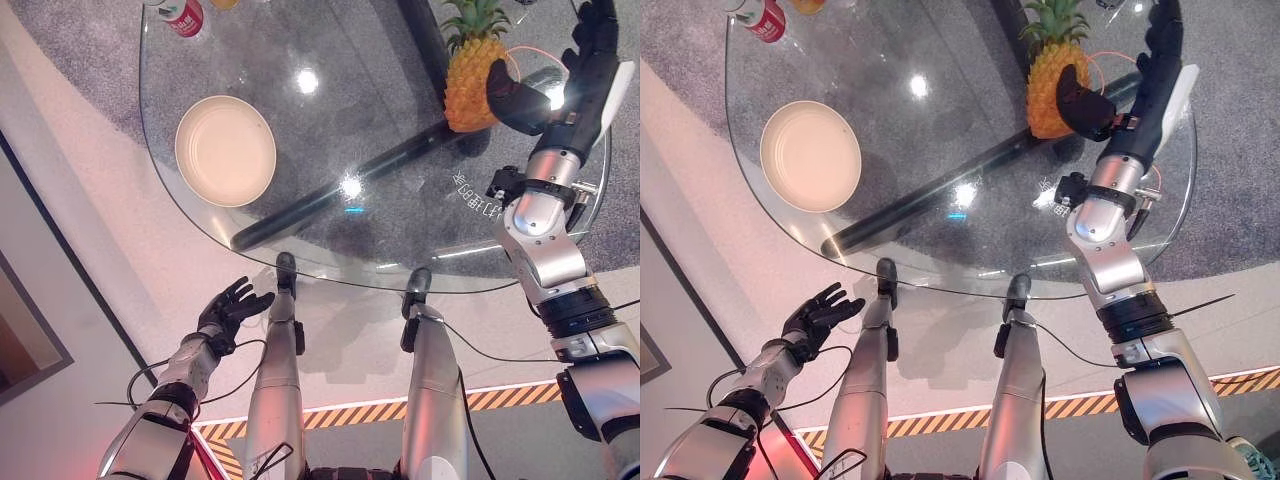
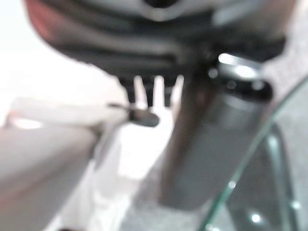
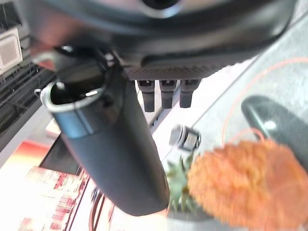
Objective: Pick up the fruit to the plate
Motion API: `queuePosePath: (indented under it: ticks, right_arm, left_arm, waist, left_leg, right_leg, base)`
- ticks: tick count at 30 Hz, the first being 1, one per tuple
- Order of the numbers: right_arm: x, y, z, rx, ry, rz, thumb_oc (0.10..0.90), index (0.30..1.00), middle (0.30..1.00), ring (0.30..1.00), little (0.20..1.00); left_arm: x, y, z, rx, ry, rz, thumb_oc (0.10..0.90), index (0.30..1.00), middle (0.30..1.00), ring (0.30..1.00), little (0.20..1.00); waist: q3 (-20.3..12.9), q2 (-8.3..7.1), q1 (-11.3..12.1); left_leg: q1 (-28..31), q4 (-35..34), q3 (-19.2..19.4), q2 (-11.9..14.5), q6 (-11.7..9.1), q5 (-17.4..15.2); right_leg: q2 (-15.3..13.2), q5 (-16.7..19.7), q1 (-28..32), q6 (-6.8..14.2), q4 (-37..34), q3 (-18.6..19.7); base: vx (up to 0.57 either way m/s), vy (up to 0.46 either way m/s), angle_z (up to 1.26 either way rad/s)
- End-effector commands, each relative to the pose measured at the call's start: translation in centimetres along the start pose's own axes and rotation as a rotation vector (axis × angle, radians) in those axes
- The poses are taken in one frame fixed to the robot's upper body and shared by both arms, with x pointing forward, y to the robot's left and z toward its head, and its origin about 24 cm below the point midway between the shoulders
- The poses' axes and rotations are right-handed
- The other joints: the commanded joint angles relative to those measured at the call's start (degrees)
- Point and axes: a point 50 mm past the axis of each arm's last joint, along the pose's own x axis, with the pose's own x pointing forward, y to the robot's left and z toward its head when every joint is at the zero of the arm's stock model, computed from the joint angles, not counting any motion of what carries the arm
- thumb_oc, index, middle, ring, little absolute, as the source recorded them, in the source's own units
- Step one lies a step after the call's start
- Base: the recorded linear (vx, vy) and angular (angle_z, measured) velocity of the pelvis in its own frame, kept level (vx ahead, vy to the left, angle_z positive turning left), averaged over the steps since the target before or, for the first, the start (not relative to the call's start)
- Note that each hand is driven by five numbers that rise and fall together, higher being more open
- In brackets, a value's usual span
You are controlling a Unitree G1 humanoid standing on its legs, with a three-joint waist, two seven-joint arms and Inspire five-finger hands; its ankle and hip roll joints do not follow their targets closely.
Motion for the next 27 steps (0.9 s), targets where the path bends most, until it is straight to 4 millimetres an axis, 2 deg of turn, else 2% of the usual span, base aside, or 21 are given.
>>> queuePosePath:
  ticks: [1,6,13,18,27]
  right_arm:
    - [1.5,0.7,5.7,0.076,-0.239,0.025,0.800,0.900,0.900,0.900,0.900]
    - [0.7,2.2,5.8,0.091,-0.216,0.096,0.800,0.900,0.900,0.900,0.900]
    - [0.3,2.8,5.6,0.073,-0.197,0.097,0.800,0.900,0.900,0.900,0.900]
    - [0.5,2.6,4.9,0.035,-0.163,0.058,0.800,0.900,0.900,0.900,0.900]
    - [1.8,1.5,3.2,-0.136,-0.108,-0.096,0.800,0.900,0.900,0.900,0.900]
  left_arm:
    - [-1.0,1.5,-1.6,0.019,0.019,0.051,0.800,0.900,0.900,0.900,0.900]
    - [-1.0,0.8,-2.4,0.012,0.028,0.037,0.800,0.900,0.900,0.900,0.900]
    - [-0.9,0.2,-2.8,0.010,0.033,0.027,0.800,0.900,0.900,0.900,0.900]
    - [-0.9,-0.2,-3.1,0.012,0.040,0.023,0.800,0.900,0.900,0.900,0.900]
    - [-0.7,-0.6,-2.9,0.022,0.043,0.010,0.800,0.900,0.900,0.900,0.900]
  waist:
    - [-0.9,-0.47,-0.2]
    - [-0.9,0.01,0.0]
    - [-0.9,0.31,0.0]
    - [-0.9,0.42,0.2]
    - [-0.9,0.77,0.6]
  left_leg:
    - [0.1,5.3,3.3,-4.2,4.4,-5.3]
    - [0.4,4.9,3.5,-4.4,4.5,-4.9]
    - [0.2,4.9,3.8,-4.4,4.6,-4.6]
    - [0.0,4.8,3.8,-4.4,4.6,-4.3]
    - [-0.3,4.9,3.6,-4.6,4.9,-4.4]
  right_leg:
    - [3.9,8.1,3.5,-3.9,-11.0,-5.5]
    - [3.9,8.1,3.5,-4.1,-11.0,-5.6]
    - [3.8,8.1,3.1,-4.2,-10.6,-5.6]
    - [3.8,8.2,2.9,-4.3,-10.4,-5.7]
    - [3.7,8.6,2.5,-4.2,-10.3,-5.9]
  base:
    - [0.00,0.000,0.00]
    - [0.00,0.000,0.00]
    - [0.00,0.000,0.00]
    - [0.00,0.001,0.01]
    - [0.00,0.000,0.00]
